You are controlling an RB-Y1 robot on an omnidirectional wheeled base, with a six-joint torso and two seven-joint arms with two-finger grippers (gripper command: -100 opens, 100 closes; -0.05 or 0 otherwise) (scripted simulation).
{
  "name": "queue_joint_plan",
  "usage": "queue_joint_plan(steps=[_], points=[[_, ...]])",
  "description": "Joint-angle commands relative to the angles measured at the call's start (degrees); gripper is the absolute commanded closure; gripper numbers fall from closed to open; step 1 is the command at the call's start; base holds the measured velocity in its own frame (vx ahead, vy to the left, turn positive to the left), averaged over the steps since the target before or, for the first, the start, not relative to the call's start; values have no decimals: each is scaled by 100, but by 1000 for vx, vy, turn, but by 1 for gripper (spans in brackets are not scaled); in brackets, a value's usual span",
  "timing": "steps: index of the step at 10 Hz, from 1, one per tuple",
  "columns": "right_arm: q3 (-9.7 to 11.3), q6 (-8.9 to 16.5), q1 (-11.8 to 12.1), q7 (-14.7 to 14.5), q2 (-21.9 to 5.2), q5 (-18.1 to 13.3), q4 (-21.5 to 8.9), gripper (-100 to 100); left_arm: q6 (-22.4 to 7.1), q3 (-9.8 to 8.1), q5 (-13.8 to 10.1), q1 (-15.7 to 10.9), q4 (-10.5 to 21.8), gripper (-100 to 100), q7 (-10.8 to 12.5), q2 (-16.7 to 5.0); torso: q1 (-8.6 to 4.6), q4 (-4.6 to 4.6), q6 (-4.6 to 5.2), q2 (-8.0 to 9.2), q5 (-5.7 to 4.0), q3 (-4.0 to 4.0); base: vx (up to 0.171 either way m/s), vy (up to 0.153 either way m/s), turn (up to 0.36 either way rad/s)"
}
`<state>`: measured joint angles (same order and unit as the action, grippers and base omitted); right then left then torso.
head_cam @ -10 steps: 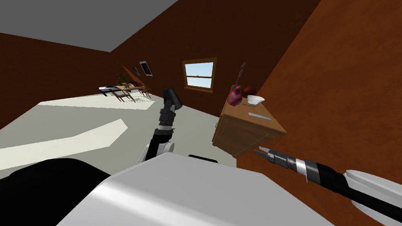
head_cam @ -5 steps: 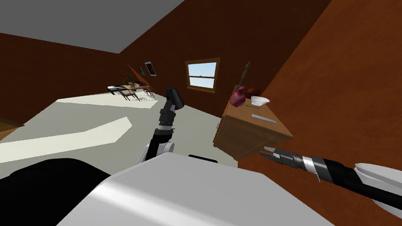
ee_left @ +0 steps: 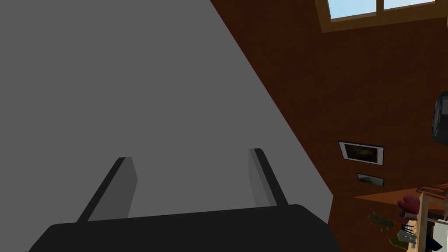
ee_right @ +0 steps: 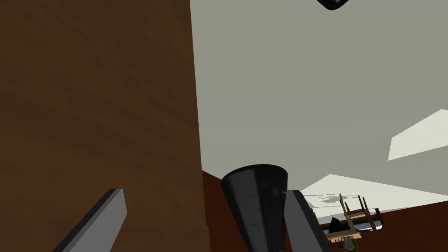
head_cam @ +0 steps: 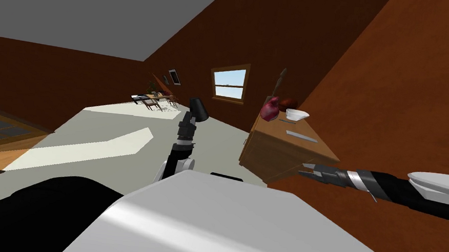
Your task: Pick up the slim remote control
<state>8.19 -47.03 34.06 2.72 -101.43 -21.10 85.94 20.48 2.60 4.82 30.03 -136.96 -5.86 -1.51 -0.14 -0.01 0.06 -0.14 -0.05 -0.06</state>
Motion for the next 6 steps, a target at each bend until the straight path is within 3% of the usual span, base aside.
queue_joint_plan(steps=[1, 6], points=[[43, -47, 28, -4, -286, -104, -118, -100, 0, 0, 0, 0, 0, 0, 0, 0, 0, 0, 0, 0, 0, 0, 43, -31, 151], [150, -158, 53, 7, -993, -302, -344, -100, 0, 0, 0, 0, 0, 0, 0, 0, -4, -1, 1, -4, -2, -3, 48, -52, 118]])
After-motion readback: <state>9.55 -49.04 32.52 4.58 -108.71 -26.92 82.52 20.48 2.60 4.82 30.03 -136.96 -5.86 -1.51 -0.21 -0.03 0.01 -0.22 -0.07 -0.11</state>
